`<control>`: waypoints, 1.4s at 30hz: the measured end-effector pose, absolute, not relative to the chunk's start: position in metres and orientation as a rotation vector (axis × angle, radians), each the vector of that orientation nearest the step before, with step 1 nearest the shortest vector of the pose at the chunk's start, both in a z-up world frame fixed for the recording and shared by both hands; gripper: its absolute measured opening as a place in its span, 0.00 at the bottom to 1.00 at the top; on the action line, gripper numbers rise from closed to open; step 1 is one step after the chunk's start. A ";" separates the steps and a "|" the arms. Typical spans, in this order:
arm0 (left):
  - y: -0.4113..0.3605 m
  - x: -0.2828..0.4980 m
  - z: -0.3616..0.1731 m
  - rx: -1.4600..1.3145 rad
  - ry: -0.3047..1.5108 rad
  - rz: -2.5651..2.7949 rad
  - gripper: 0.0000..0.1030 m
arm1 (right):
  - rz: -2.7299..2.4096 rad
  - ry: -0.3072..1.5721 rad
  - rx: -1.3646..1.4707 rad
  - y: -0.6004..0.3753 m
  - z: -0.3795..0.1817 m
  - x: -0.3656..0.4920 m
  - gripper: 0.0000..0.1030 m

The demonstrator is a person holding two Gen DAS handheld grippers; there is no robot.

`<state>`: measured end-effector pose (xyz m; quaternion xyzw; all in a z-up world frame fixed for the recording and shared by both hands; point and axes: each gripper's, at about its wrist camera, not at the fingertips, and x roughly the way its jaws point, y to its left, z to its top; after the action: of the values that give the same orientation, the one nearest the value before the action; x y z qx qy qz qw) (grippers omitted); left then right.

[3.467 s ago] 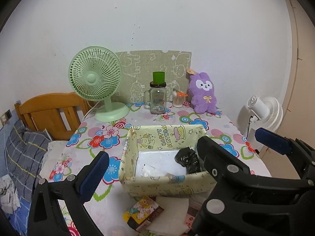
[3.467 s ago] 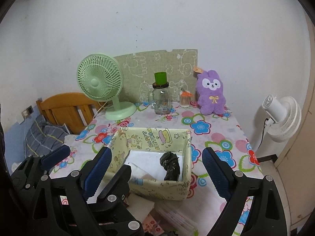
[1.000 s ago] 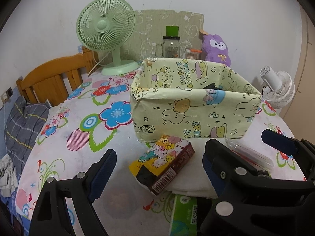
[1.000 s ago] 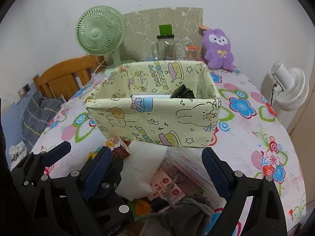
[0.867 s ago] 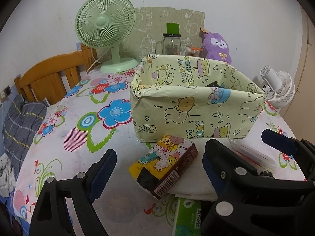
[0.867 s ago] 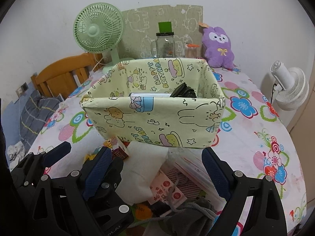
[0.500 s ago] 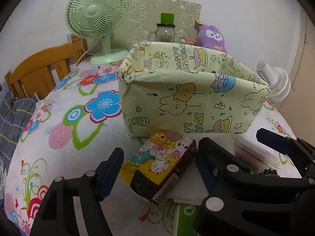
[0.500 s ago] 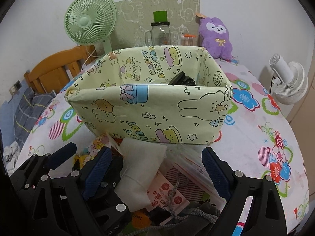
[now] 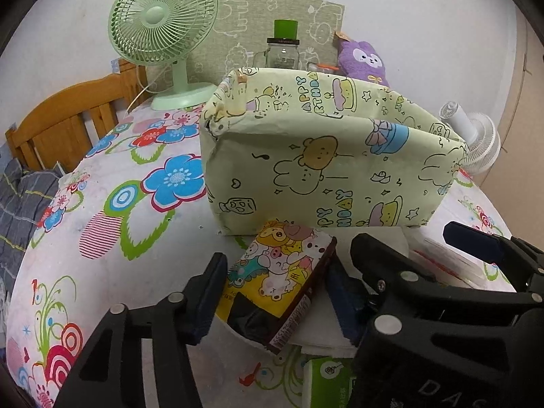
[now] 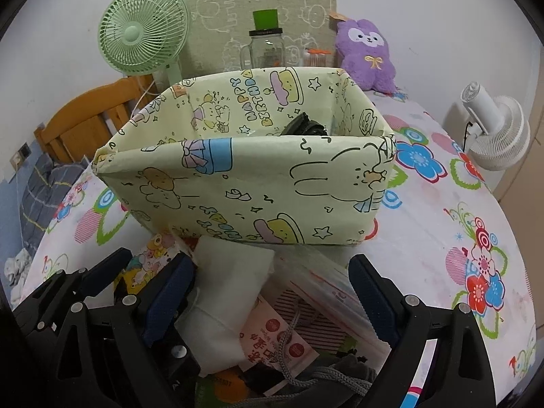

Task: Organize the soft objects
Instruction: 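Move the left gripper to the cartoon snack box while the right gripper approaches the white napkin, then close the left gripper on the snack box while the right gripper closes on the white napkin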

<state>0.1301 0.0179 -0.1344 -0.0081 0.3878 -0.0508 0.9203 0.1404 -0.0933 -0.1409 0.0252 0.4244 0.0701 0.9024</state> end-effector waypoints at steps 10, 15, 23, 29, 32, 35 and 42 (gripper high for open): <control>0.023 0.119 -0.126 -0.025 0.776 -0.086 0.43 | 0.171 0.855 0.047 -0.088 -0.133 0.131 0.92; 0.027 0.112 -0.125 -0.023 0.778 -0.077 0.39 | 0.188 0.858 0.036 -0.081 -0.132 0.126 0.92; 0.033 0.112 -0.130 -0.017 0.792 -0.057 0.39 | 0.211 0.881 0.026 -0.070 -0.137 0.125 0.84; 0.026 0.113 -0.134 0.032 0.786 -0.045 0.38 | 0.239 0.948 0.073 -0.071 -0.150 0.136 0.63; 0.026 0.114 -0.134 0.030 0.787 -0.044 0.37 | 0.246 0.949 0.082 -0.069 -0.152 0.137 0.44; 0.026 0.114 -0.134 0.022 0.789 -0.047 0.36 | 0.249 0.939 0.079 -0.068 -0.151 0.137 0.33; 0.024 0.112 -0.128 0.005 0.785 -0.062 0.33 | 0.239 0.902 0.076 -0.072 -0.142 0.132 0.21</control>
<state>0.1120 0.0244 -0.1277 0.0027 0.3822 -0.0302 0.9236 0.1317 -0.0720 -0.1423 0.0367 0.4348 0.1151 0.8924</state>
